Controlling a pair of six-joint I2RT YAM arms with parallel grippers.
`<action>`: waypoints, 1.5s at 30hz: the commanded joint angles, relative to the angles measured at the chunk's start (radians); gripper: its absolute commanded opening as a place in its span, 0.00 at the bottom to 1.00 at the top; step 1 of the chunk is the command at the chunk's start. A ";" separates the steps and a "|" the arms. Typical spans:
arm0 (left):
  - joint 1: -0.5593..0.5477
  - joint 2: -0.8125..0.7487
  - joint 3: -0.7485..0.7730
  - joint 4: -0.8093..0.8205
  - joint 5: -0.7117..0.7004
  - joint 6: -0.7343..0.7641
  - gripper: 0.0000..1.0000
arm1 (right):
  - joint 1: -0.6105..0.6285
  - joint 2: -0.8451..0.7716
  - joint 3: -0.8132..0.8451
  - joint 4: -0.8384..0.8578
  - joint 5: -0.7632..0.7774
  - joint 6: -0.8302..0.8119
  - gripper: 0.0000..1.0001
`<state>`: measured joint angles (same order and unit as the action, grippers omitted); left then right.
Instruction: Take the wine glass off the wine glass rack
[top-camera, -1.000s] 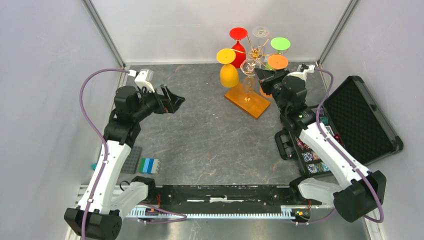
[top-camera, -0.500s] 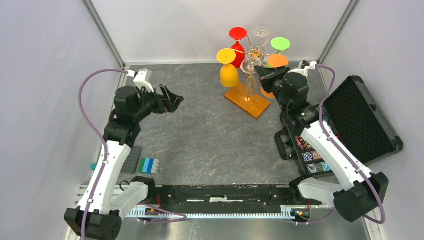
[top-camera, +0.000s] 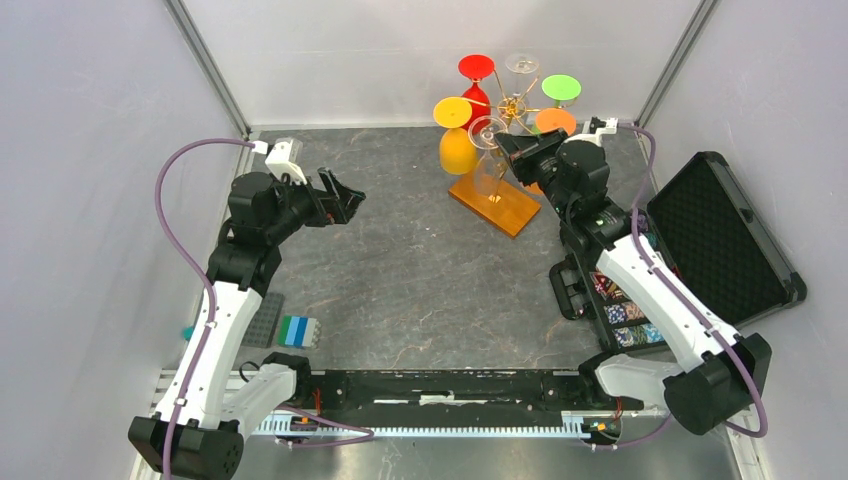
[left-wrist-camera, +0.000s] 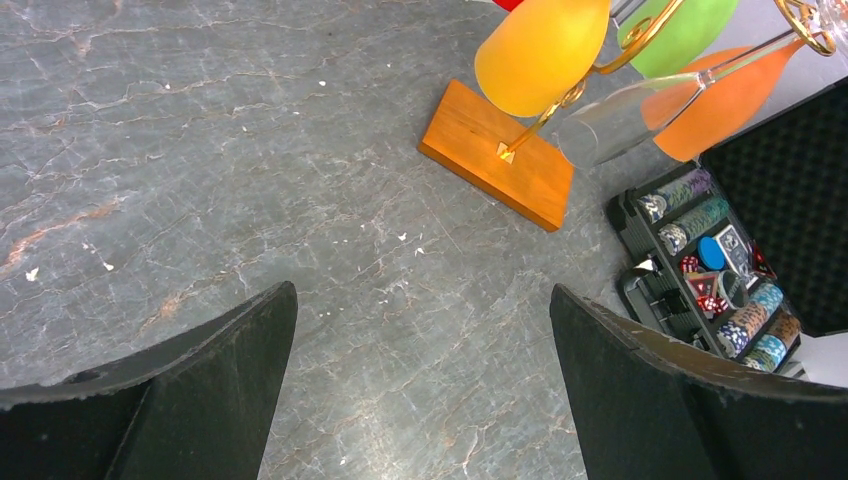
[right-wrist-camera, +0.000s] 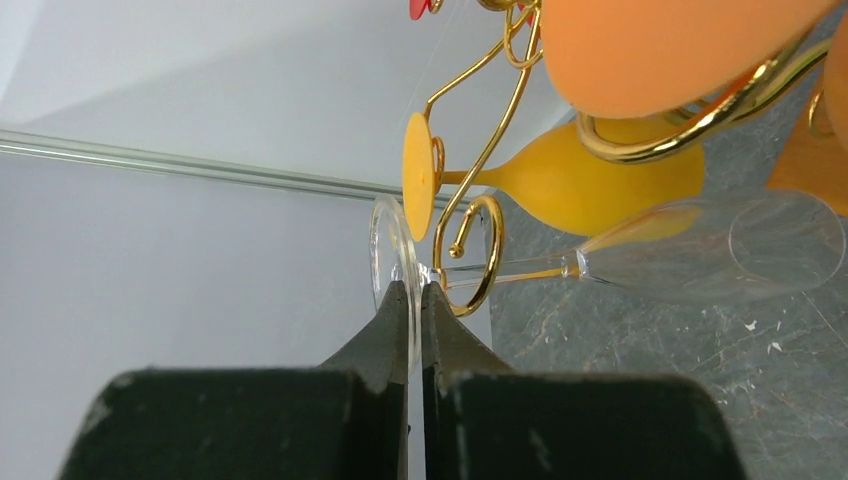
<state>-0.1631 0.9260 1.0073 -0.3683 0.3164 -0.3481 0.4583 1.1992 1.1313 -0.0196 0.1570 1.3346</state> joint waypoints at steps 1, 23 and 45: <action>0.004 -0.023 -0.002 0.002 -0.016 0.000 1.00 | 0.009 0.014 0.062 0.118 -0.010 -0.002 0.00; 0.004 -0.018 -0.019 0.035 -0.010 -0.020 1.00 | 0.014 -0.029 0.066 0.073 0.295 -0.040 0.00; -0.099 0.023 -0.013 0.217 0.299 -0.081 1.00 | 0.013 -0.449 -0.170 -0.092 0.045 -0.062 0.00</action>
<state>-0.1913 0.9474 0.9703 -0.2584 0.5041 -0.3752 0.4706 0.8127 0.9710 -0.0990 0.3313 1.2774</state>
